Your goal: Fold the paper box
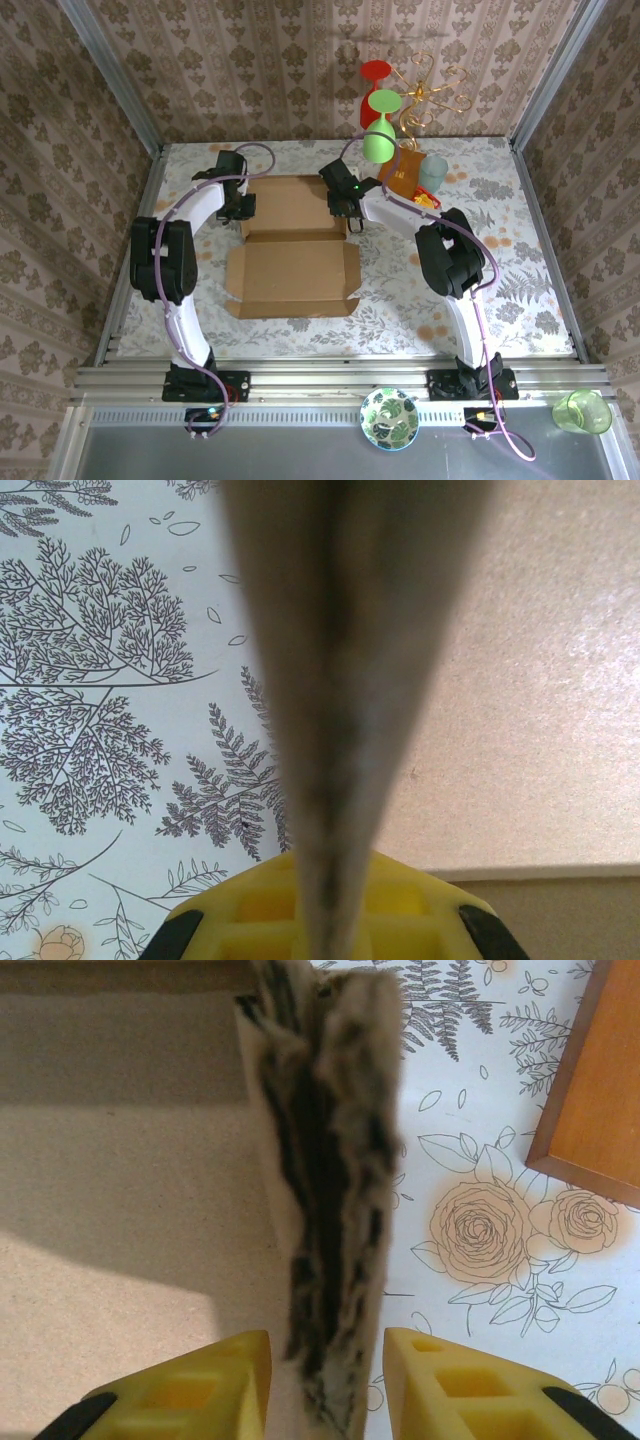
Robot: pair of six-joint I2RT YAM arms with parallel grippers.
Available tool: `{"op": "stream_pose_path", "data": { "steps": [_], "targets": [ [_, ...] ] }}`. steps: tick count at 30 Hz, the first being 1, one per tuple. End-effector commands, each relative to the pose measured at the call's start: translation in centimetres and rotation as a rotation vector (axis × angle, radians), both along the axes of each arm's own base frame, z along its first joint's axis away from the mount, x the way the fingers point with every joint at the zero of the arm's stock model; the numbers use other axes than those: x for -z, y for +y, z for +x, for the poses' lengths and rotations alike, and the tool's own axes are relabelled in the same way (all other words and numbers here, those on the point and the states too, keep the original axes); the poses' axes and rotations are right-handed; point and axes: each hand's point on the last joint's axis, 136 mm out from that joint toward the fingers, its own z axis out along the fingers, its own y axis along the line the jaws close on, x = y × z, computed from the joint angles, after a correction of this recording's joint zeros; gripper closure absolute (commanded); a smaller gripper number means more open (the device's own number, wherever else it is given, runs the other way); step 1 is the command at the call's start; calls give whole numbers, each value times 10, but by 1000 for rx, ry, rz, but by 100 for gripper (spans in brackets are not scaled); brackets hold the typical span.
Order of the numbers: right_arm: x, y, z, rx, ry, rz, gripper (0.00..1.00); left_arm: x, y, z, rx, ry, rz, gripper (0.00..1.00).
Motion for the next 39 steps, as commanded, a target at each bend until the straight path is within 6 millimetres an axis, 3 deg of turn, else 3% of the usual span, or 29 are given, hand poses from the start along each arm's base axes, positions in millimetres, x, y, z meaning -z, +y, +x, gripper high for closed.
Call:
{"op": "stream_pose_path", "data": {
  "steps": [1,8,19,31,33,35,39],
  "targets": [
    [9,-2,-6,16,30,0,68,16,2,-13,1,82,25,100],
    [20,-12,-10,28,64,-91,77,16,2,-12,-4,81,26,100],
    [11,-26,-17,72,54,-221,100,15,2,-13,-16,84,22,100],
    [5,-15,-18,55,57,-175,100,12,-1,-14,-16,88,12,100],
    [1,-13,-19,58,57,-156,100,10,-2,-14,-17,91,8,73],
    [-3,-14,-21,67,59,-142,100,-1,-4,-13,-33,85,-16,55],
    [-1,-15,-28,99,79,-114,100,-49,-10,-7,-93,-4,-131,44]
  ]
}}
